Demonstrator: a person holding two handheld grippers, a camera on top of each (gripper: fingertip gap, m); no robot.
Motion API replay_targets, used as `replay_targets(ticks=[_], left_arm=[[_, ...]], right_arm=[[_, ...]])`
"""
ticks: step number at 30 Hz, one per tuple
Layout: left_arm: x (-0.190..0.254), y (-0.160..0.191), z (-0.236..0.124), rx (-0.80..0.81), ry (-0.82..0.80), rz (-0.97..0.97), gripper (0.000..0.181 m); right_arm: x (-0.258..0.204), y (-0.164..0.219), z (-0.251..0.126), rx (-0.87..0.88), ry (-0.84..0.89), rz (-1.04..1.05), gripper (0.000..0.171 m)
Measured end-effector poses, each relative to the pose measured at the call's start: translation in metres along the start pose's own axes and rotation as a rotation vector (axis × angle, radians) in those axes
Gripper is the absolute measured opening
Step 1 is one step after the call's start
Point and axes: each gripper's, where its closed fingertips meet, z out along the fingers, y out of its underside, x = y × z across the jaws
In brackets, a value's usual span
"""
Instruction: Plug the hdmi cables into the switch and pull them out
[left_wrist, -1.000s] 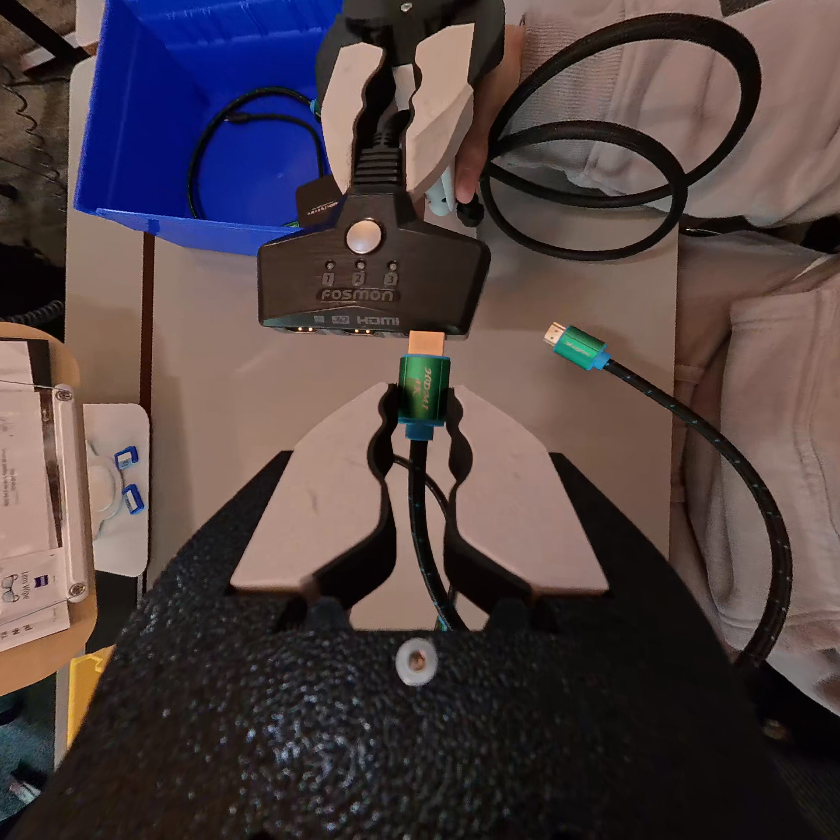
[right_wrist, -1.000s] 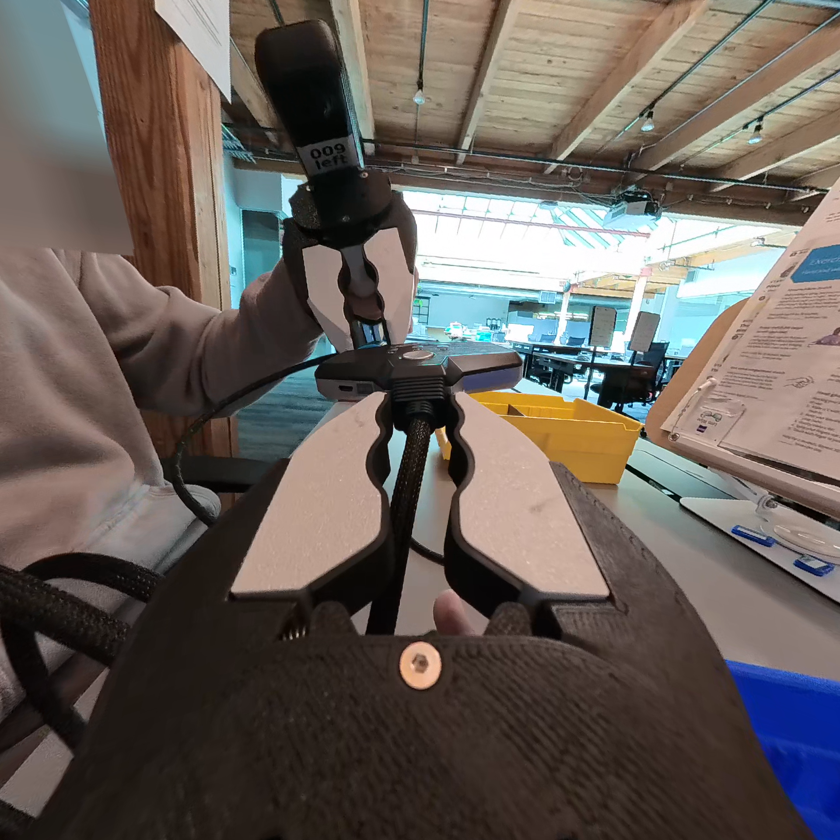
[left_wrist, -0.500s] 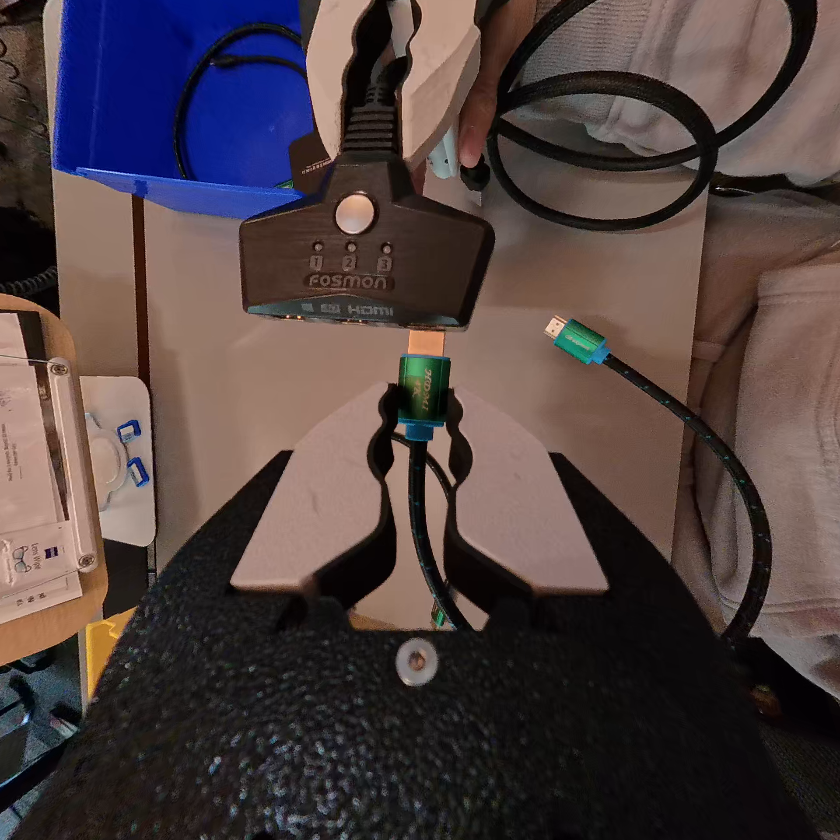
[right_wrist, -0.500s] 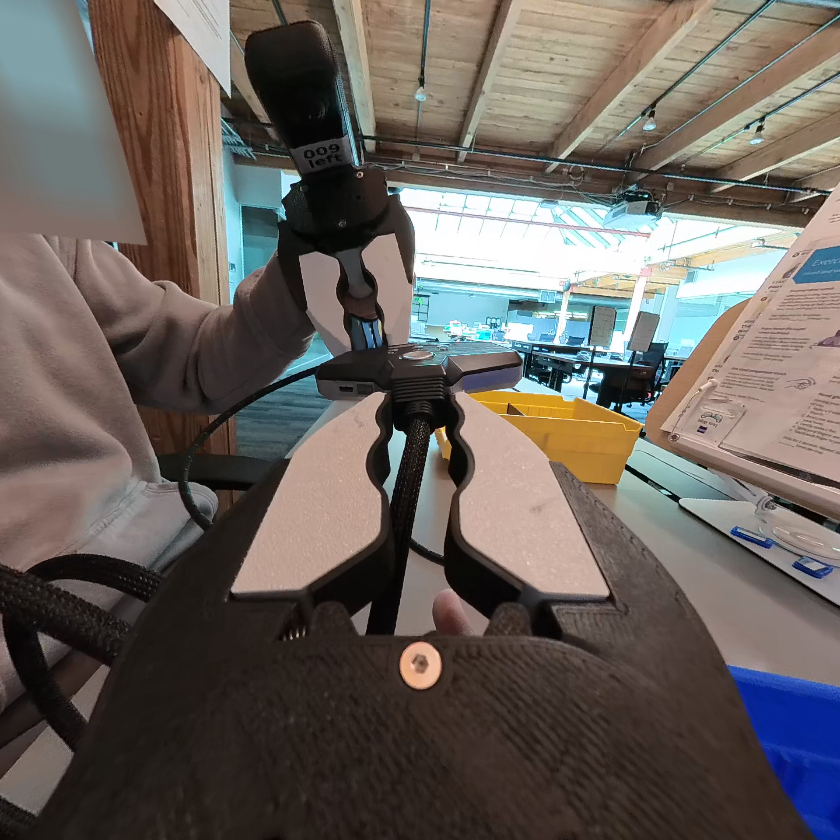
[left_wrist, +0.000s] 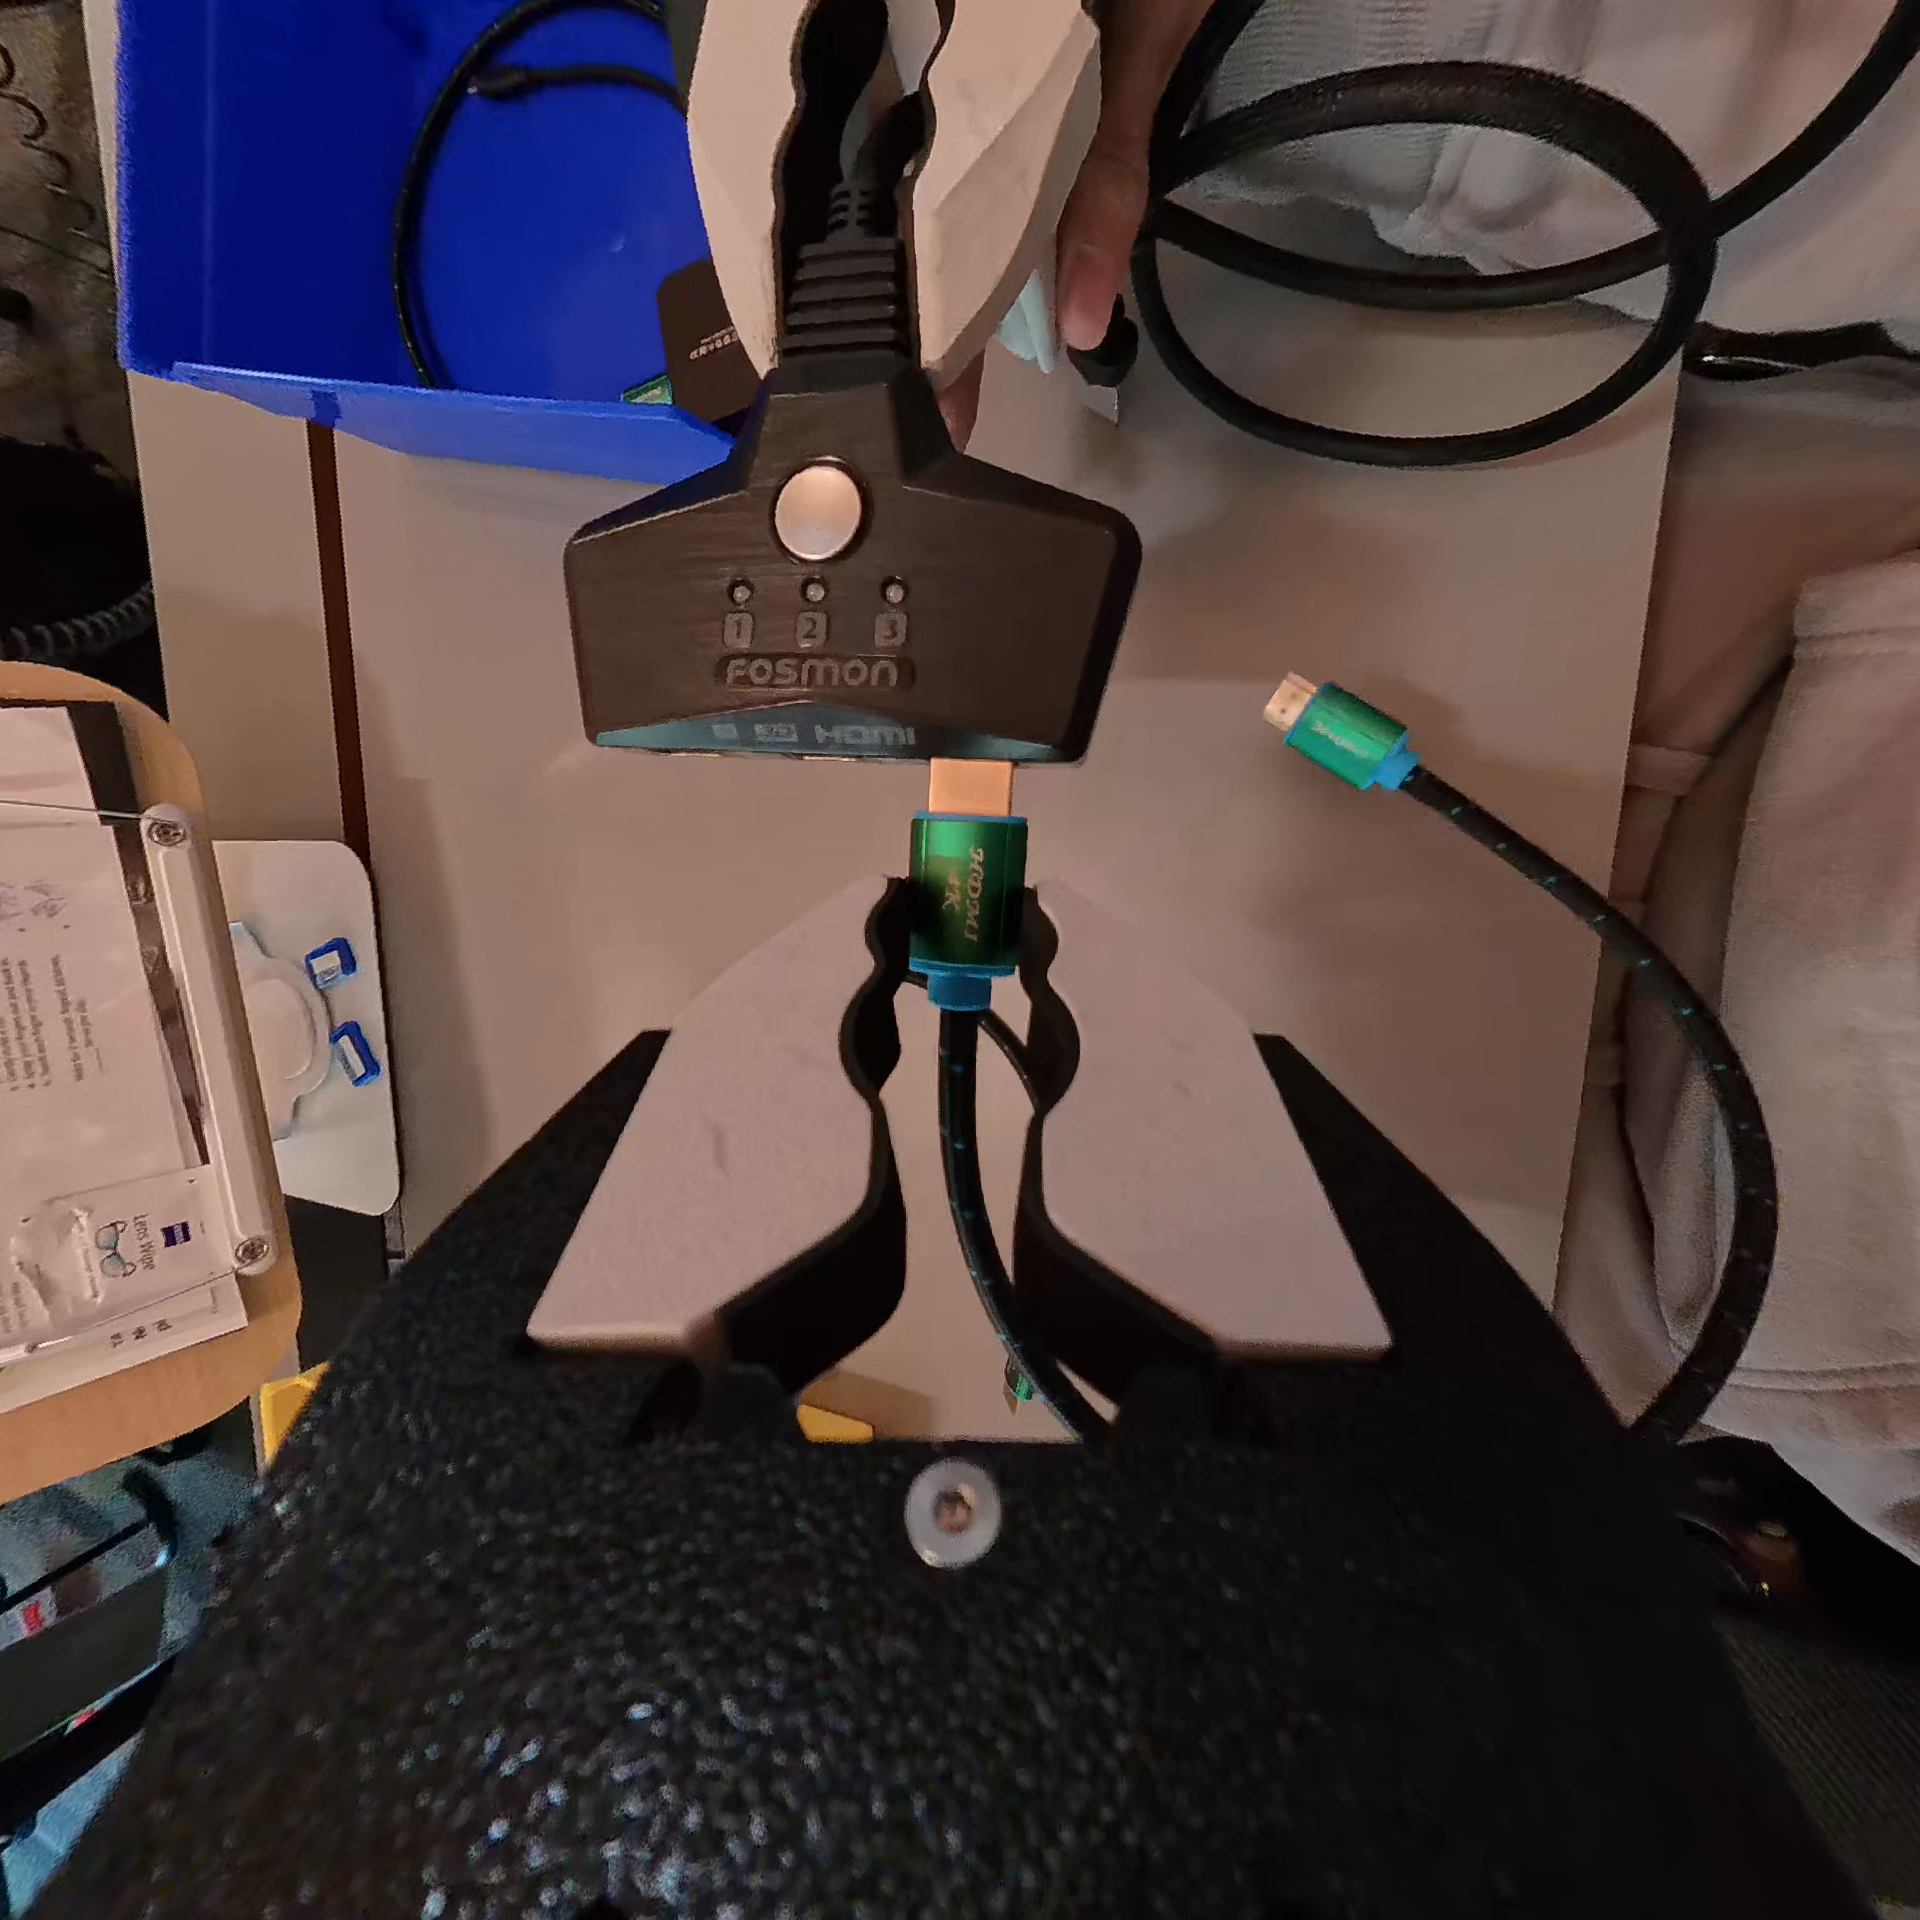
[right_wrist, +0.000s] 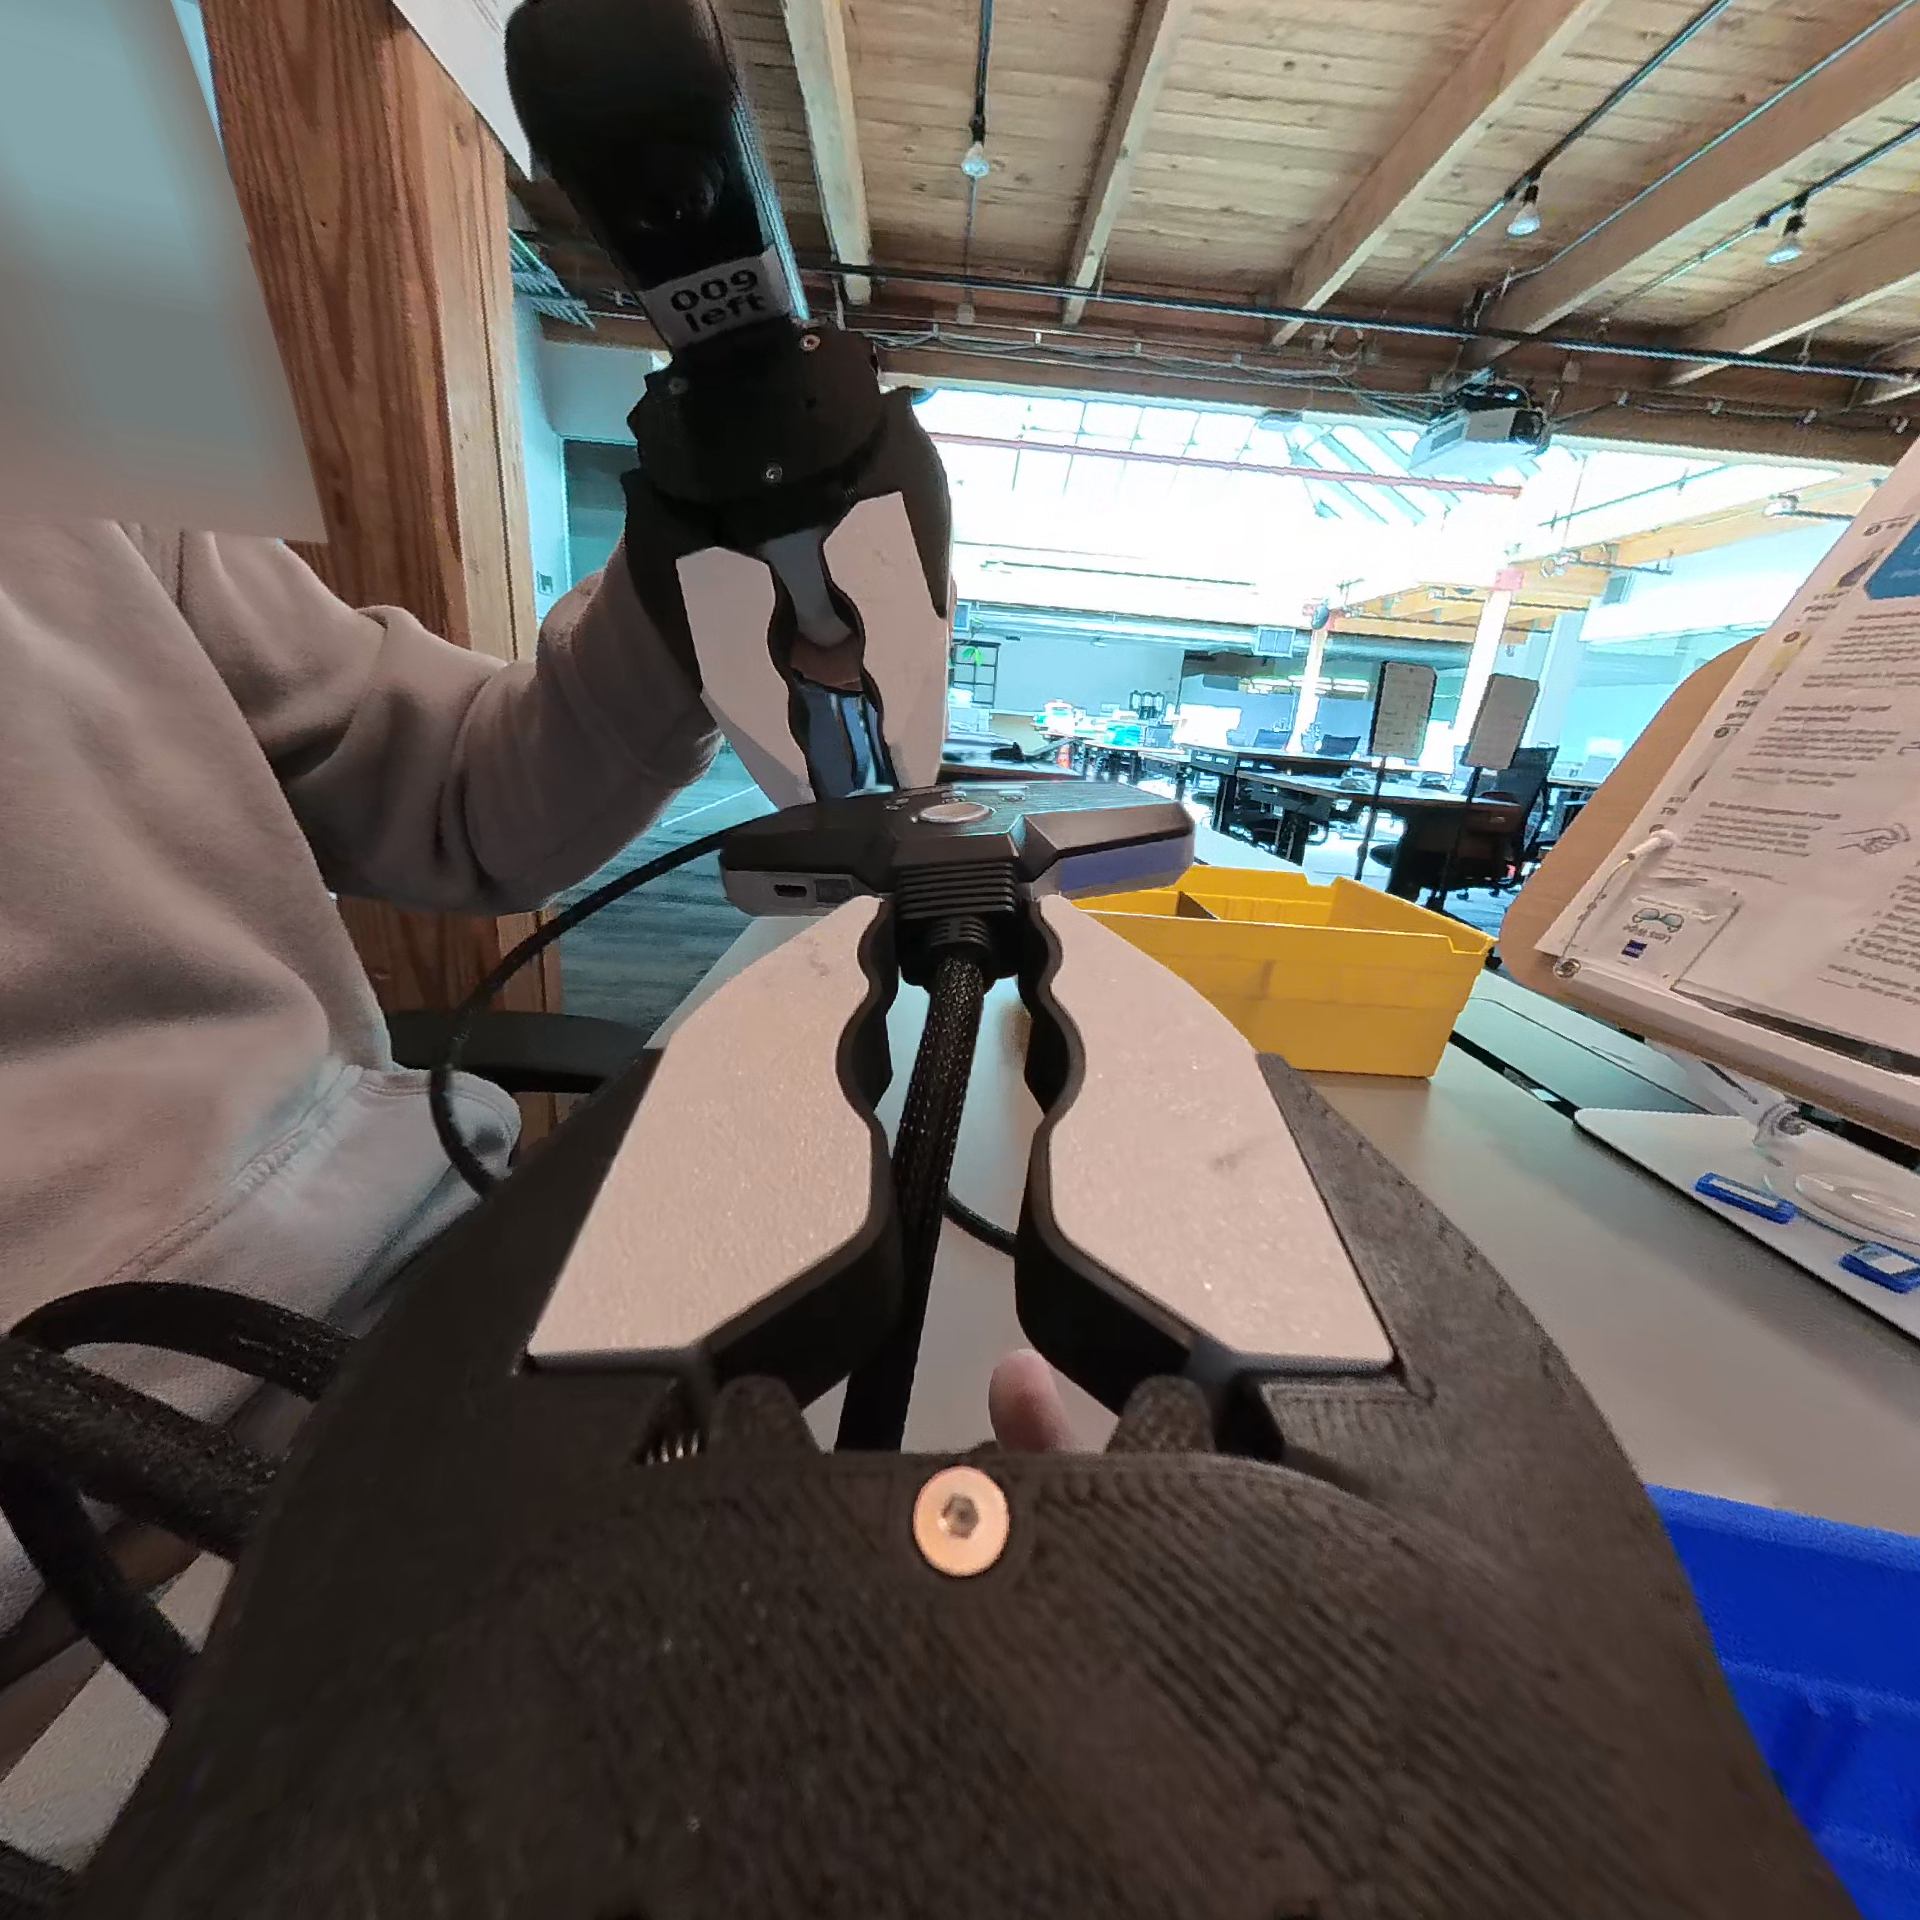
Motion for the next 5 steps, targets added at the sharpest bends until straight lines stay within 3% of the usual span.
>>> replay_targets(ticks=[5], left_arm=[[0.0024, 0.0043, 0.004, -0.042, 0.0, 0.024, 0.02]], right_arm=[[-0.0014, 0.0005, 0.003, 0.0, -0.01, -0.001, 0.022]])
